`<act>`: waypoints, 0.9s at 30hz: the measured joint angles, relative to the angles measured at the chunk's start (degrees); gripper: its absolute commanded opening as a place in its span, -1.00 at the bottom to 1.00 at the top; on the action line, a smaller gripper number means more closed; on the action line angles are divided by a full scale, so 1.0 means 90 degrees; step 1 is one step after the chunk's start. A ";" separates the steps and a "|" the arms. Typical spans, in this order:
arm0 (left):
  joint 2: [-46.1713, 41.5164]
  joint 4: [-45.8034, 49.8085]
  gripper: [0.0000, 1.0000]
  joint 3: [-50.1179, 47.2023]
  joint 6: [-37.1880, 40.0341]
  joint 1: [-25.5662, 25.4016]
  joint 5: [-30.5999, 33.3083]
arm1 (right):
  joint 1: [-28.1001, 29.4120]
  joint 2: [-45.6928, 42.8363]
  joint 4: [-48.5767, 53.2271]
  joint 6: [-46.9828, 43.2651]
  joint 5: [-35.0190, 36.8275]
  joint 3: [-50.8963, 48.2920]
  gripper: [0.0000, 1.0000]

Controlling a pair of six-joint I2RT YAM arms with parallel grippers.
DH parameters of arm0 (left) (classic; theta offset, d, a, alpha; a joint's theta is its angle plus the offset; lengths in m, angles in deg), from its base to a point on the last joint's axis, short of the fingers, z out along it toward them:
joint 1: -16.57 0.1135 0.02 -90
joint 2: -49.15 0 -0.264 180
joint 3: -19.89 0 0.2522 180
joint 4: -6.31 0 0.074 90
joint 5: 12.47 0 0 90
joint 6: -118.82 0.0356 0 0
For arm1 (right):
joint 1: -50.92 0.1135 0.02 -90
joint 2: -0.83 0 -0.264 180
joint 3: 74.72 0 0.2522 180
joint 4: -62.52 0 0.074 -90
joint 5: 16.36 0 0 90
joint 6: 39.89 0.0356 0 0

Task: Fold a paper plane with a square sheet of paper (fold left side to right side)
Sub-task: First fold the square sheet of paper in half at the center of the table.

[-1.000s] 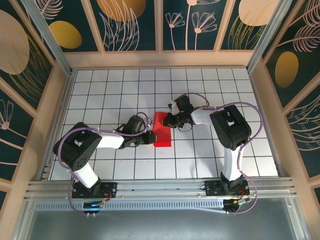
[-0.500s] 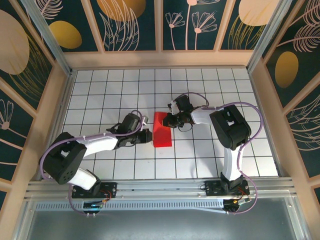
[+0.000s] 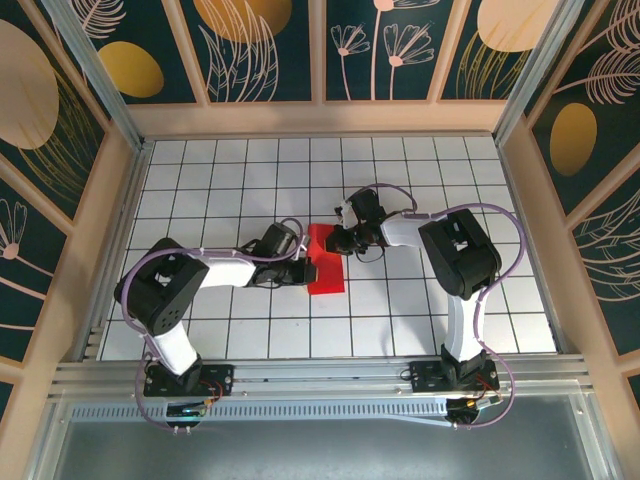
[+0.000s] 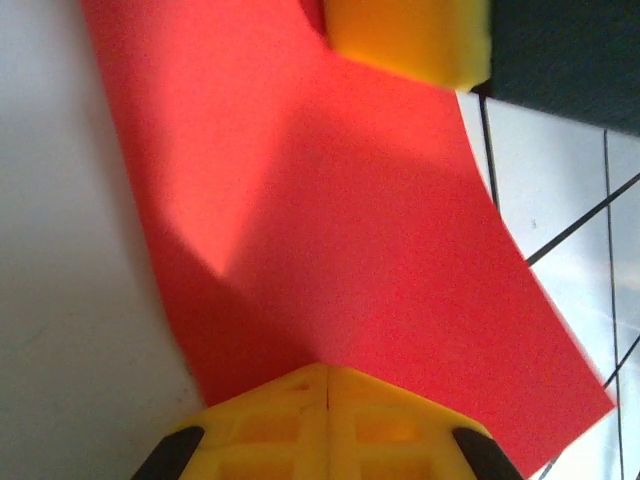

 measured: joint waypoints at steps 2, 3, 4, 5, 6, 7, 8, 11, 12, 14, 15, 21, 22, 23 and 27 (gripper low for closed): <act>0.0017 -0.0068 -0.90 -0.0024 0.0000 -0.0012 -0.0015 | 0.0000 0.0002 0.0000 -0.0002 0.0002 0.0005 -1.00; 0.0019 -0.0112 -0.90 -0.0039 0.0000 -0.0022 -0.0017 | 0.0000 0.0005 0.0002 -0.0002 0.0002 0.0007 -1.00; 0.0022 -0.0170 -0.90 -0.0070 0.0000 -0.0029 -0.0022 | 0.0000 0.0005 0.0002 -0.0005 0.0002 0.0010 -1.00; 0.0022 -0.0231 -0.90 -0.0100 0.0000 -0.0036 -0.0022 | 0.0000 0.0005 0.0002 -0.0005 0.0005 0.0012 -1.00; 0.0019 -0.0301 -0.90 -0.0136 0.0000 -0.0044 -0.0027 | 0.0000 0.0007 0.0007 -0.0012 0.0007 0.0015 -1.00; 0.0007 -0.0379 -0.90 -0.0185 0.0000 -0.0058 -0.0019 | 0.0000 0.0010 0.0017 -0.0024 0.0010 0.0017 -1.00; -0.0015 -0.0447 -0.90 -0.0233 0.0000 -0.0068 -0.0005 | 0.0000 0.0012 0.0034 -0.0034 0.0010 0.0029 -1.00; -0.0146 -0.0668 -0.90 -0.0471 0.0000 -0.0117 0.0058 | 0.0000 0.0022 0.0107 -0.0095 0.0019 0.0075 -1.00; -0.0192 -0.0736 -0.90 -0.0554 -0.0002 -0.0136 0.0070 | 0.0000 0.0022 0.0119 -0.0100 0.0022 0.0083 -1.00; -0.0342 -0.0784 -0.90 -0.0729 -0.0002 -0.0182 0.0102 | 0.0005 0.0024 0.0124 -0.0112 0.0024 0.0085 -1.00; -0.0442 -0.0780 -0.90 -0.0833 -0.0005 -0.0223 0.0117 | 0.0005 0.0029 0.0124 -0.0117 0.0024 0.0087 -1.00; -0.0784 -0.0879 -0.89 -0.1224 -0.0034 -0.0469 0.0262 | 0.0005 0.0034 0.0124 -0.0117 0.0022 0.0087 -1.00; -0.0821 -0.0891 -0.89 -0.1270 -0.0056 -0.0503 0.0274 | 0.0005 0.0034 0.0124 -0.0117 0.0022 0.0087 -1.00; -0.0860 -0.0903 -0.89 -0.1314 -0.0070 -0.0532 0.0279 | 0.0005 0.0034 0.0124 -0.0117 0.0022 0.0087 -1.00; -0.1115 -0.0818 -0.89 -0.1523 -0.0126 -0.0624 0.0274 | 0.0005 0.0034 0.0143 -0.0121 0.0022 0.0097 -1.00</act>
